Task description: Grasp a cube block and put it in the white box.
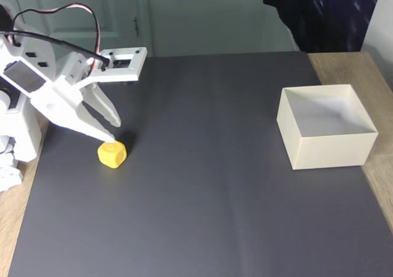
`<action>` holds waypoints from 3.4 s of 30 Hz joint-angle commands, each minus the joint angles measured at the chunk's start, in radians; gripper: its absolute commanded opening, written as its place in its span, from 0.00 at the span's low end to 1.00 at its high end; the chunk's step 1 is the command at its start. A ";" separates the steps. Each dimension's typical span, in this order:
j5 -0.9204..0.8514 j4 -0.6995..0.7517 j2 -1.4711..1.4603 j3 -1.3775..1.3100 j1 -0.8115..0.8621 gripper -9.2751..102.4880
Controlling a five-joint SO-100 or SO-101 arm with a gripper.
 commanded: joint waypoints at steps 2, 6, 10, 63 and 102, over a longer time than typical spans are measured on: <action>-0.011 0.052 0.069 0.025 -0.005 0.23; -0.040 0.086 0.106 0.032 -0.006 0.24; -0.044 0.086 0.103 0.008 0.029 0.27; -0.258 -0.115 -0.497 -0.084 0.160 0.26; -0.272 -0.348 -0.505 -0.011 0.051 0.08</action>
